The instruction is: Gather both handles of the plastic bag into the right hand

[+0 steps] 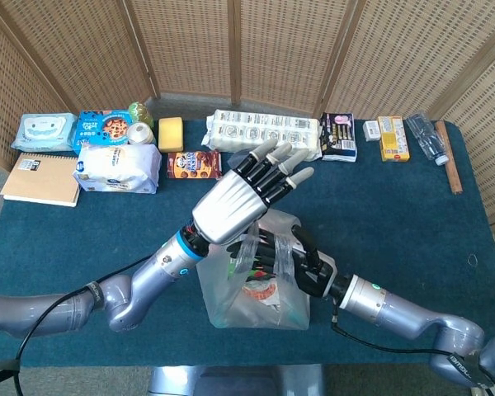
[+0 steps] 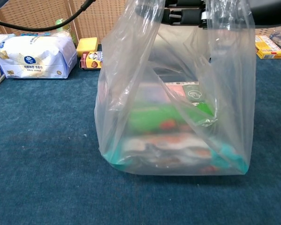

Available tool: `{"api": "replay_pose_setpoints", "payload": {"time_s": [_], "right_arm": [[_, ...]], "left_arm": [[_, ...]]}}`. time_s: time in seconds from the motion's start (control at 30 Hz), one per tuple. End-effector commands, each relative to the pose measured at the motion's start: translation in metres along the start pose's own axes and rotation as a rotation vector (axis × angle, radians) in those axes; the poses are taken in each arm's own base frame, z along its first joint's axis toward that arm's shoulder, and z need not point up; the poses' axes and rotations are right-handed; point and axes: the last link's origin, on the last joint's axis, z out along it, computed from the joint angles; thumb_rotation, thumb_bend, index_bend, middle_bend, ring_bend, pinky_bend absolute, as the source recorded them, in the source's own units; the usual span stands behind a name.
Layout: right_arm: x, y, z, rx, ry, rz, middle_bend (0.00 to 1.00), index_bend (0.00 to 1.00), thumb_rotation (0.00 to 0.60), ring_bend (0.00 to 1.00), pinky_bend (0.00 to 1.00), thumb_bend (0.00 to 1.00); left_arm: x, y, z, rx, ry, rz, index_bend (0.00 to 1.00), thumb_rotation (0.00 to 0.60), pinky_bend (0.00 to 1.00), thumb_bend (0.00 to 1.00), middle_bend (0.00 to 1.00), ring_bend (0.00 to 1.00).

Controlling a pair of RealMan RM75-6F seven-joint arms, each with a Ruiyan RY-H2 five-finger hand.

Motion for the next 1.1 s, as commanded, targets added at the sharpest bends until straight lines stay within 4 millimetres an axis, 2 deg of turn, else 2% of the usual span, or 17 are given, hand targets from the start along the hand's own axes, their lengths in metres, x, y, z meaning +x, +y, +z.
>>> {"api": "replay_pose_setpoints", "payload": {"time_s": [0.03,0.1,0.33,0.87,1.1], "right_arm": [[0.0,0.0,0.0,0.001,0.004,0.0,0.23,0.1,0.113,0.18,0.21,0.14],[0.001,-0.001,-0.001,0.004,0.008,0.004,0.23,0.1,0.114,0.18,0.21,0.14],[0.004,-0.003,-0.002,0.011,0.023,0.009,0.24,0.1,0.113,0.19,0.22,0.14],[0.007,0.001,-0.001,-0.006,0.028,0.015,0.24,0.1,0.112,0.19,0.22,0.14],[0.003,0.004,0.002,-0.019,0.013,0.02,0.24,0.1,0.112,0.19,0.22,0.14]], "left_arm": [[0.0,0.0,0.0,0.006,-0.001,-0.003,0.0,0.6,0.08,0.13,0.02,0.0],[0.001,0.0,-0.001,0.009,-0.003,-0.003,0.0,0.6,0.08,0.08,0.02,0.0],[0.003,-0.005,-0.003,0.021,-0.005,0.015,0.0,0.6,0.08,0.0,0.02,0.0],[0.006,-0.012,-0.01,0.054,-0.041,-0.013,0.0,0.6,0.08,0.0,0.02,0.0],[0.004,-0.01,-0.005,0.05,-0.042,-0.018,0.0,0.6,0.08,0.0,0.02,0.0]]}}
